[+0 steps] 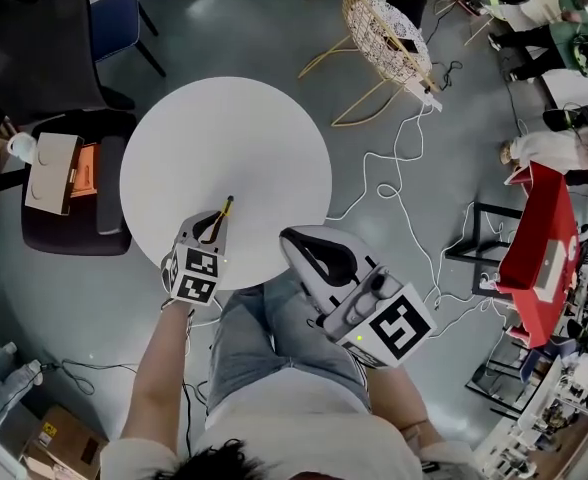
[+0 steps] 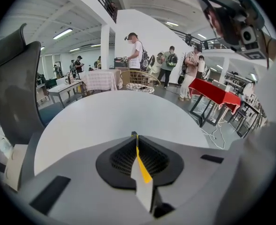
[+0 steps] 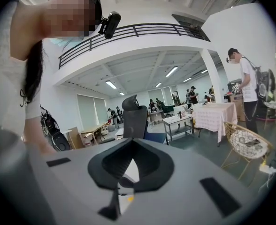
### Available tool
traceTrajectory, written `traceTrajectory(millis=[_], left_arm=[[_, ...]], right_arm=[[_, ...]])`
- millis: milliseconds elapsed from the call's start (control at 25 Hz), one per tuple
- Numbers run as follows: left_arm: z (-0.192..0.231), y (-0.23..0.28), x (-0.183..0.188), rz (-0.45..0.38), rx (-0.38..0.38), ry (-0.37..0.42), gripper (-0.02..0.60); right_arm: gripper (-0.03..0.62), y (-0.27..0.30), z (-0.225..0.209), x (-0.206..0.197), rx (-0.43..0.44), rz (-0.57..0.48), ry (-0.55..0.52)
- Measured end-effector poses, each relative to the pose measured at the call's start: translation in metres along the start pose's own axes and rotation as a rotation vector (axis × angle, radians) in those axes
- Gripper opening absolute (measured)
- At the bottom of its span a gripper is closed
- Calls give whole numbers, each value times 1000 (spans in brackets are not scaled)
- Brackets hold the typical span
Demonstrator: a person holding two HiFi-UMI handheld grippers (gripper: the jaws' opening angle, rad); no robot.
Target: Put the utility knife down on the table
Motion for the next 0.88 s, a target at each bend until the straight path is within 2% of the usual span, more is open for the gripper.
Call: traceTrajectory(millis=[360, 880], left_arm=[[-3, -50, 34, -153, -7, -40, 9], [-43, -180, 107, -574, -70, -65, 9]], right_arm=[[8, 13, 7, 18, 73, -35, -37], [8, 30, 23, 46, 193, -101, -110]])
Point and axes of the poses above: the fingertips, and each gripper's own axes: y forward along the fingers, z to its left, x out of its top, the point moved 8 cm from there along -y, backward along the fingers, and after that the axes turned 13 degrees about -y, right-handed, at the moved point
